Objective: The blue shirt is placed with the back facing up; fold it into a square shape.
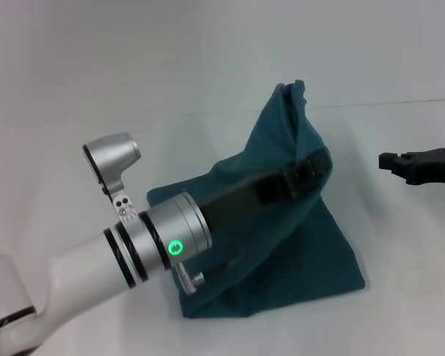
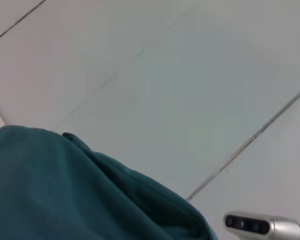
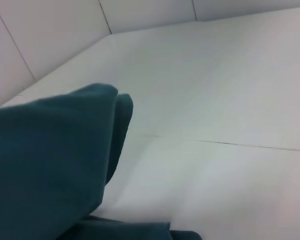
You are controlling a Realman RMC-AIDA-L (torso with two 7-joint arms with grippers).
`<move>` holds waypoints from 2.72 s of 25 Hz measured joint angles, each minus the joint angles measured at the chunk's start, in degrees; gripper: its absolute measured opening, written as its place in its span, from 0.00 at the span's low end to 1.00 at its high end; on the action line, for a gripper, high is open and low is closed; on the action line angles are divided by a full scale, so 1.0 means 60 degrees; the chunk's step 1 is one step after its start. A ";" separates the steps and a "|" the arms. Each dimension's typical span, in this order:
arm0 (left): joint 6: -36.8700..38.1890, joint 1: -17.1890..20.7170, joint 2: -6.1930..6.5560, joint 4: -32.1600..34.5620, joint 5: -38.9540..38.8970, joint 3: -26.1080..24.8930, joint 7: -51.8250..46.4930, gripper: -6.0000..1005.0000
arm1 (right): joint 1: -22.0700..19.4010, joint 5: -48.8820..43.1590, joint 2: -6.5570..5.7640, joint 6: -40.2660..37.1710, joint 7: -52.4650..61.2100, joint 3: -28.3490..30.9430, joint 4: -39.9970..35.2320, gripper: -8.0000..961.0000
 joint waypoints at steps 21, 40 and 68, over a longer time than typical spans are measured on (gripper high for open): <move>0.1551 0.1582 0.0070 0.0921 0.0420 0.0012 0.0870 0.45 | -0.0002 0.0095 0.0037 0.0609 0.1442 0.0302 -0.0080 0.04; 0.0421 0.3063 0.0133 0.3851 0.0056 -0.0106 -0.0593 0.89 | 0.0231 -0.0644 -0.0480 -0.0872 0.4994 -0.0481 -0.0039 0.45; -0.4537 0.1249 0.0062 0.3617 0.0168 0.2390 -0.1663 0.89 | 0.0116 -0.0643 -0.0692 -0.1146 0.5069 -0.0451 -0.0103 0.45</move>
